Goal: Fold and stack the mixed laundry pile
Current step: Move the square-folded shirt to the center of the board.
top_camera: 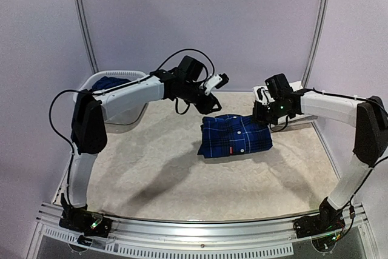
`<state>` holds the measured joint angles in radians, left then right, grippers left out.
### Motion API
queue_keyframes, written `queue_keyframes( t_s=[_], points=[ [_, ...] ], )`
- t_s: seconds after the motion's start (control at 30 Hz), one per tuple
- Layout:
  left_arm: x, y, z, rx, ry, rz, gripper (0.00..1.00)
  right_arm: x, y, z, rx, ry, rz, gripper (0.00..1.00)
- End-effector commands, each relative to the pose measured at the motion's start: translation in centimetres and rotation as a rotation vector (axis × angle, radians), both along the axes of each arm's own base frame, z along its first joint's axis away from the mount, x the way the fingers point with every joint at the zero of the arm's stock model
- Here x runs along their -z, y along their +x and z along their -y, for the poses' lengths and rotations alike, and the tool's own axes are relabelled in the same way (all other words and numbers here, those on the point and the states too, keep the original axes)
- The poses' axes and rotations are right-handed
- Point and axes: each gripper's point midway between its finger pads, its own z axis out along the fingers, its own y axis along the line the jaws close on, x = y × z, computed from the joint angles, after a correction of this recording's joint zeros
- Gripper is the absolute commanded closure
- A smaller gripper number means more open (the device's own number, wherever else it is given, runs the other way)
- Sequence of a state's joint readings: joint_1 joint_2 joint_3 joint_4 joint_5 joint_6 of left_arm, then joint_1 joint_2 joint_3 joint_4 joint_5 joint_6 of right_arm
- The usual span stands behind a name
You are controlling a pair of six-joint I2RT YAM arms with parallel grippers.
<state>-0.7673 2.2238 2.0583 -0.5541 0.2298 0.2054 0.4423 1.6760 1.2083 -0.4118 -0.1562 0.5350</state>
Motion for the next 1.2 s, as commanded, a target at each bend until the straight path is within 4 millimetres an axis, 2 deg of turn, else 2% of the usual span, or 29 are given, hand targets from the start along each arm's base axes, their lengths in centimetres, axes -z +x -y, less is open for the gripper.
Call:
queue_keyframes(
  t_s=[0.0,0.13,0.3,0.5,0.63,0.7,0.8,0.97,1.07,1.17],
  points=[
    [4.0,0.3,0.1,-0.006,0.037,-0.105,0.62,0.8,2.1,0.1,-0.026,0.008,-0.028,1.00],
    [6.0,0.9,-0.2,-0.013,0.052,-0.144,0.62,3.4,3.4,0.9,-0.009,-0.019,-0.081,1.00],
    [8.4,2.8,-1.2,-0.056,0.090,-0.188,0.62,4.6,5.4,0.4,-0.027,0.001,-0.093,1.00],
    [12.4,5.6,-3.3,-0.139,0.123,-0.263,0.62,6.5,8.5,0.2,-0.041,0.016,-0.106,1.00],
    [14.5,7.0,-4.9,-0.181,0.127,-0.315,0.61,9.2,9.3,-0.8,-0.066,0.033,-0.145,1.00],
    [15.0,7.3,-5.3,-0.189,0.133,-0.326,0.61,10.8,9.6,-1.1,-0.071,0.038,-0.166,1.00],
    [15.8,7.7,-5.7,-0.198,0.140,-0.333,0.60,12.1,10.0,-1.6,-0.081,0.057,-0.179,1.00],
    [16.7,7.7,-6.6,-0.213,0.158,-0.356,0.61,14.2,9.2,-1.8,-0.074,0.073,-0.224,1.00],
    [16.9,6.8,-7.2,-0.219,0.171,-0.377,0.62,14.8,7.3,-2.8,-0.080,0.081,-0.235,1.00],
    [16.7,5.6,-7.9,-0.234,0.164,-0.391,0.62,14.5,5.2,-4.7,-0.106,0.063,-0.240,1.00]
  ],
)
